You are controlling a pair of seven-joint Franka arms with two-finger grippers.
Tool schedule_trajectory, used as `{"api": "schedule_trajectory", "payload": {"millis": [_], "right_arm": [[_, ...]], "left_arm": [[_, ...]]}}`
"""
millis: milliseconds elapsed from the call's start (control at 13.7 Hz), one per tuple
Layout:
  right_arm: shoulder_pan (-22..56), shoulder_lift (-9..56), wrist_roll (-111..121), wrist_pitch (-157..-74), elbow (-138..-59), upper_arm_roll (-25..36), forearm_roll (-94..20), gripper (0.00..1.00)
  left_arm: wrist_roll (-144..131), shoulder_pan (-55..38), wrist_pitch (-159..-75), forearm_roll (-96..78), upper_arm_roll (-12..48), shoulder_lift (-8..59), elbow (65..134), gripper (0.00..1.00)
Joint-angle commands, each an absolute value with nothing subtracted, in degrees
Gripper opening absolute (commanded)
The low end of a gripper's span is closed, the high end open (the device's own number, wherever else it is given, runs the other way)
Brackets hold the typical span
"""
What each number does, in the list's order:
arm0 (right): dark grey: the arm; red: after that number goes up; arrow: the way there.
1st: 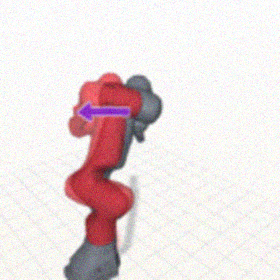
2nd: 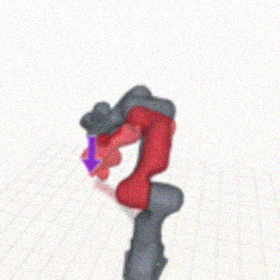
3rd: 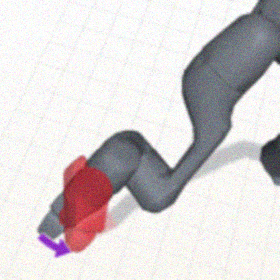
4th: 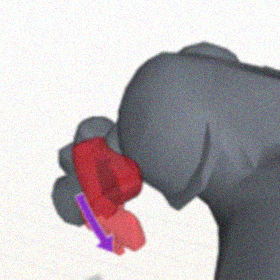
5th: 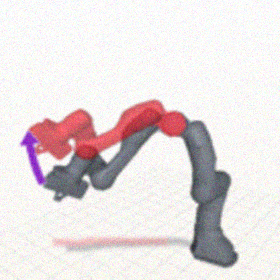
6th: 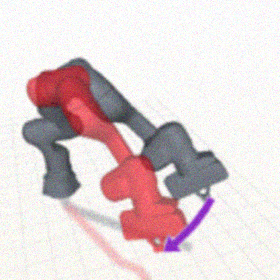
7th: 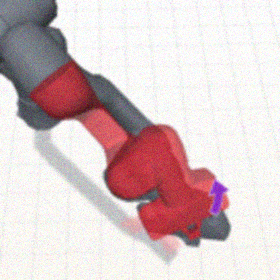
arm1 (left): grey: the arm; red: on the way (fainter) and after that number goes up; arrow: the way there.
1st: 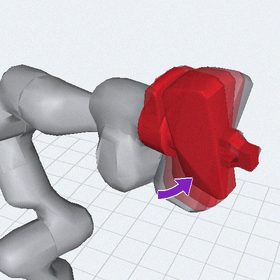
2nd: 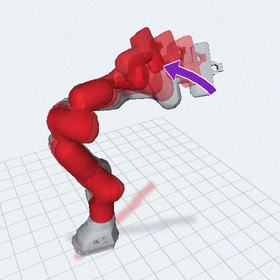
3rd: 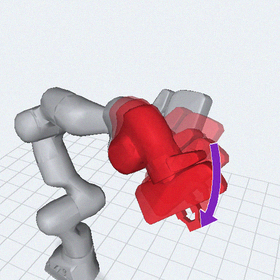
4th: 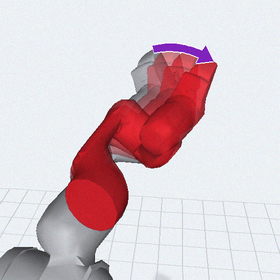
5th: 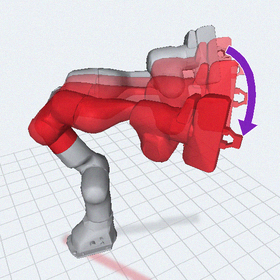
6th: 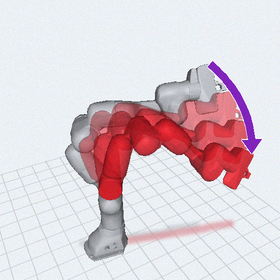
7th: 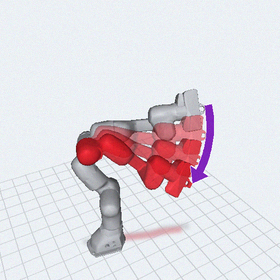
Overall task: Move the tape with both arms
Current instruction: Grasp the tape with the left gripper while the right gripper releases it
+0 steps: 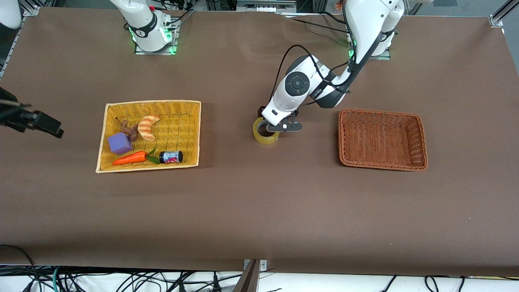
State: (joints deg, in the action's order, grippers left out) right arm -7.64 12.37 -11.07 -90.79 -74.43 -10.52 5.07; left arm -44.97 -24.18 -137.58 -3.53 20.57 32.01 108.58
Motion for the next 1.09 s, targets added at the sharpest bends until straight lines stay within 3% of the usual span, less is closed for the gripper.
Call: {"api": "schedule_trajectory", "payload": {"millis": [0,146,218,364,583,1019], "right_arm": [[-6.51,4.75,-8.89,-93.50,-84.29,-8.62,4.57,1.00],[-2.48,4.13,-2.23,-92.99,-84.55,-0.74,2.65,1.00],[-2.46,4.13,0.06,-91.94,-84.55,0.34,-0.41,1.00],[-2.64,2.73,0.09,-91.84,-86.64,0.35,-1.41,1.00],[-2.28,5.08,0.35,-90.97,-85.18,0.61,-1.84,1.00],[-1.58,6.68,-0.35,-92.72,-84.46,-0.09,0.09,1.00]], "left_arm": [[-45.88,-25.66,-138.69,-4.04,18.46,32.96,107.76,1.00],[-46.23,-25.75,-138.78,-4.22,18.20,33.48,107.40,1.00],[-47.01,-25.93,-139.13,-4.22,17.93,34.18,107.32,0.97],[-47.46,-27.16,-142.98,-4.13,16.70,35.33,107.40,0.79],[-47.55,-27.68,-143.79,-4.04,16.70,35.86,107.84,0.00],[-45.97,-24.09,-131.07,-3.87,15.56,26.47,108.10,0.00]]}}
